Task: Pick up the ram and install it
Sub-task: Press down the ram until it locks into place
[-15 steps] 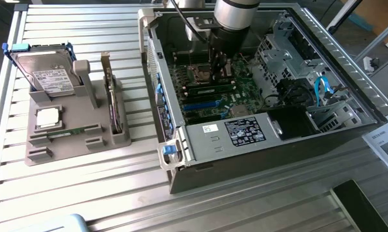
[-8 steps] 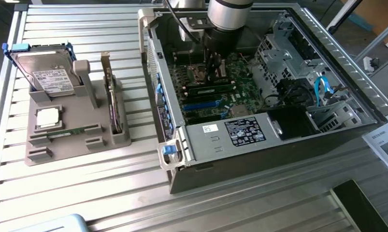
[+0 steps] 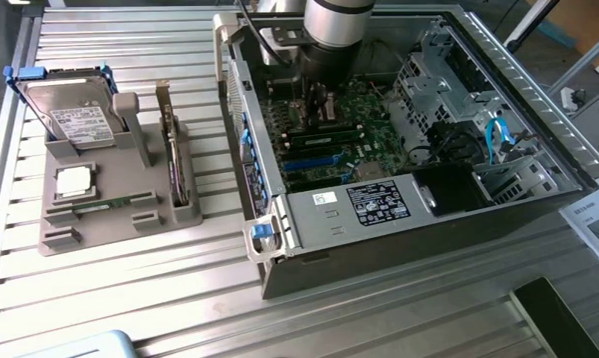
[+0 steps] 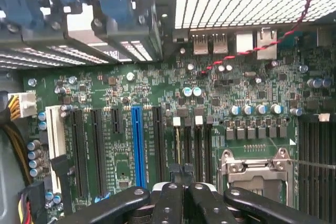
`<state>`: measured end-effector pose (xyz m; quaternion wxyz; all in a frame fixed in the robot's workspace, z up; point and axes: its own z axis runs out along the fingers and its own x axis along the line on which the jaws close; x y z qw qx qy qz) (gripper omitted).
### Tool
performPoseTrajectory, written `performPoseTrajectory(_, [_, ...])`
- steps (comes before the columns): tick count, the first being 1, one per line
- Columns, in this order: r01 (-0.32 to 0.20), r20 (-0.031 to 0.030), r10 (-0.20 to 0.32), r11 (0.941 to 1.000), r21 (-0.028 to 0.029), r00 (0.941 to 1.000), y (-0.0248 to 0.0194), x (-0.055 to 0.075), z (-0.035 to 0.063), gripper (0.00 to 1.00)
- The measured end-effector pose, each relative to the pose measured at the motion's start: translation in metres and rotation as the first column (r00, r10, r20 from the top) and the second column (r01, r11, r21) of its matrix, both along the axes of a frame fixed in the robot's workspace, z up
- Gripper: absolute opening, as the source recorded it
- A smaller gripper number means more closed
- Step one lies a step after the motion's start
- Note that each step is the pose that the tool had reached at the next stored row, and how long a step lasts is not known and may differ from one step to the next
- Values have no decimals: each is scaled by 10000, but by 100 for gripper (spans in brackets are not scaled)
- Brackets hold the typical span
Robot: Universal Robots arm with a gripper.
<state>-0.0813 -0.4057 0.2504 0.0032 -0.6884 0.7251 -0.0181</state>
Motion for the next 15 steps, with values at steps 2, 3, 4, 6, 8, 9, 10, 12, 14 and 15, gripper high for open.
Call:
performPoseTrajectory(2, [2,9,-2,10000,0,10000,0,-55,-3,11])
performPoseTrajectory(3, [2,12,-2,10000,1,10000,0,-72,-4,11])
performPoseTrajectory(4, [3,14,-3,10000,1,10000,0,-88,-5,11])
performPoseTrajectory(6, [3,15,-3,10000,1,10000,1,-105,-6,11])
performPoseTrajectory(8, [2,15,-2,10000,0,10000,0,-109,-6,11])
performPoseTrajectory(9, [4,16,-4,10000,1,10000,0,-117,-7,11])
performPoseTrajectory(10, [4,16,-4,10000,0,10000,-1,-131,-6,11])
performPoseTrajectory(12, [3,18,-3,10000,0,10000,0,-155,-7,11])
performPoseTrajectory(14, [3,18,-3,10000,0,10000,0,-173,-7,11])
performPoseTrajectory(15, [3,18,-3,10000,0,10000,1,-176,-7,11])
